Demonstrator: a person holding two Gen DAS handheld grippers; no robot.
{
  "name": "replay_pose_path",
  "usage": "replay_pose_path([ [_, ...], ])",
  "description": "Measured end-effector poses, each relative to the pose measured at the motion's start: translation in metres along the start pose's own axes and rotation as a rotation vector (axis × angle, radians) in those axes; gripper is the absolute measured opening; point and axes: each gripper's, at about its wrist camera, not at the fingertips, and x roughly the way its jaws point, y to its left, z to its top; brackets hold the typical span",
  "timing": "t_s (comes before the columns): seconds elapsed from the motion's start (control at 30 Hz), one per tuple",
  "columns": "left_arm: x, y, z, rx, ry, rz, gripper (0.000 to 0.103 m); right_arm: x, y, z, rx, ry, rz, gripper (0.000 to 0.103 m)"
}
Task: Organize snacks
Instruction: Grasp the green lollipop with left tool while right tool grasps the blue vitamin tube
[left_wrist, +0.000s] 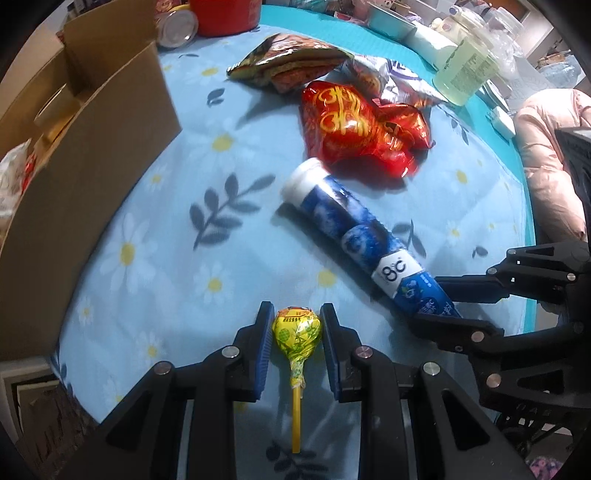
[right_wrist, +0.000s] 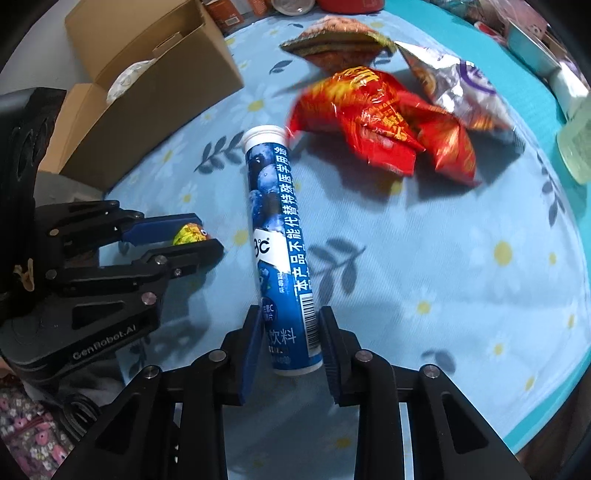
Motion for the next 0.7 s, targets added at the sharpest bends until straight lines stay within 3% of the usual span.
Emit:
replay_pose_path([
  [0.33,-0.002,0.009,-0.016,-0.013,0.033,-0.002,0.025,0.005,0.011,-0.02,0.023,0.012,-0.003,0.029],
  [0.47,0.002,0.002,-0.013,0.021,0.03,0.024,0.025,0.011,0.013,-0.011,0.025,0.022,-0.042,0.03],
  [0.6,0.005,-0.005,-0.009,0.025,0.02,0.026,0.025,0.016,0.021,0.003,0.018,0.006,-0.047,0.041],
  [0.7,0.004,-0.002,-0.011,0.011,0.014,0.011,0.025,0.019,0.026,0.014,0.009,-0.005,-0.07,0.042],
])
